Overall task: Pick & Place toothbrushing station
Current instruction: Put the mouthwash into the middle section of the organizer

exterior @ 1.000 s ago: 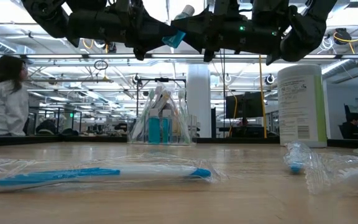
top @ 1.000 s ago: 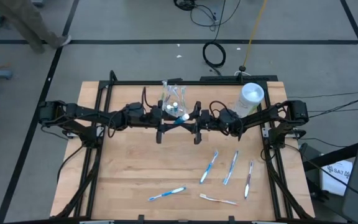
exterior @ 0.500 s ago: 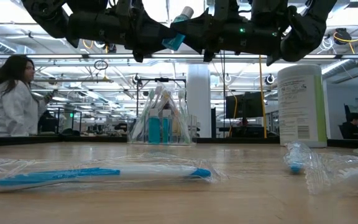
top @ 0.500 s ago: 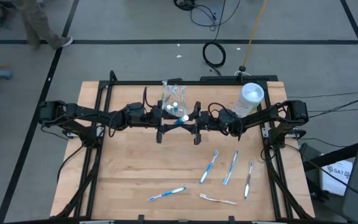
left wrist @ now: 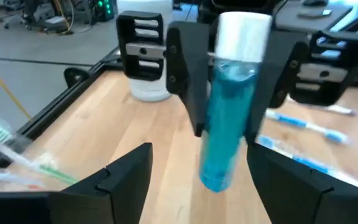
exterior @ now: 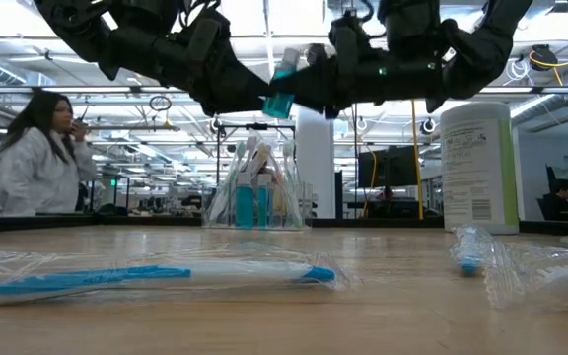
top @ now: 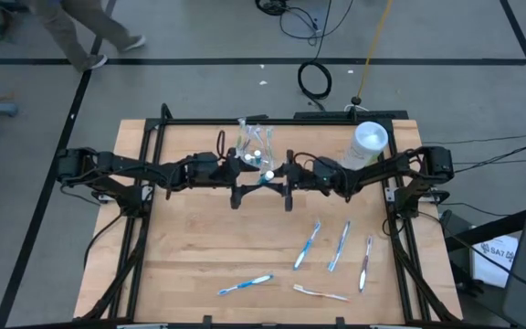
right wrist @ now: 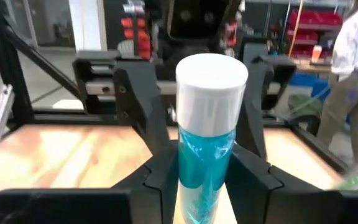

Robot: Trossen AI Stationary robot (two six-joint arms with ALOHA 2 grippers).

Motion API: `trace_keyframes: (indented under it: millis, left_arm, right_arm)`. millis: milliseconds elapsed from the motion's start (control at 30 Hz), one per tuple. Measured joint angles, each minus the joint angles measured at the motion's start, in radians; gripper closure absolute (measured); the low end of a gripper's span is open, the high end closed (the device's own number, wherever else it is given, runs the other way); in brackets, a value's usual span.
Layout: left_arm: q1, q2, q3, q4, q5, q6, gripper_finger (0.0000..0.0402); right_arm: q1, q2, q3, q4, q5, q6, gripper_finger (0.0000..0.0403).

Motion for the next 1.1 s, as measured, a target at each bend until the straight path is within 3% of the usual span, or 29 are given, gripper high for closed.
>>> trace_keyframes:
  millis: [333, 500, 633, 767, 933, 1100]
  left_arm:
    - [-0.001, -0.004, 0.000, -0.005, 0.017, 0.069, 0.0121]
    - [-0.001, -0.004, 0.000, 0.025, 0.027, 0.055, 0.0121]
    - [-0.001, -0.004, 0.000, 0.025, 0.032, 0.034, 0.0121]
    - [-0.001, -0.004, 0.001, 0.001, 0.034, 0.033, 0.0121]
    - [-0.001, -0.004, 0.001, -0.075, 0.034, 0.009, 0.0121]
    - [-0.021, -0.004, 0.001, -0.285, 0.048, -0.066, 0.0121]
  right_arm:
    - [-0.048, -0.005, -0.001, -0.164, -0.154, 0.000, 0.0285]
    - [-0.029, -0.005, 0.041, -0.185, -0.150, -0.014, 0.0287]
    - [-0.009, -0.005, 0.071, -0.289, -0.114, -0.066, 0.0313]
    - [-0.007, -0.005, 0.071, -0.279, -0.099, -0.077, 0.0326]
    - [-0.005, -0.005, 0.071, -0.272, -0.100, -0.052, 0.0296]
    - [-0.004, -0.005, 0.071, -0.307, -0.099, -0.048, 0.0253]
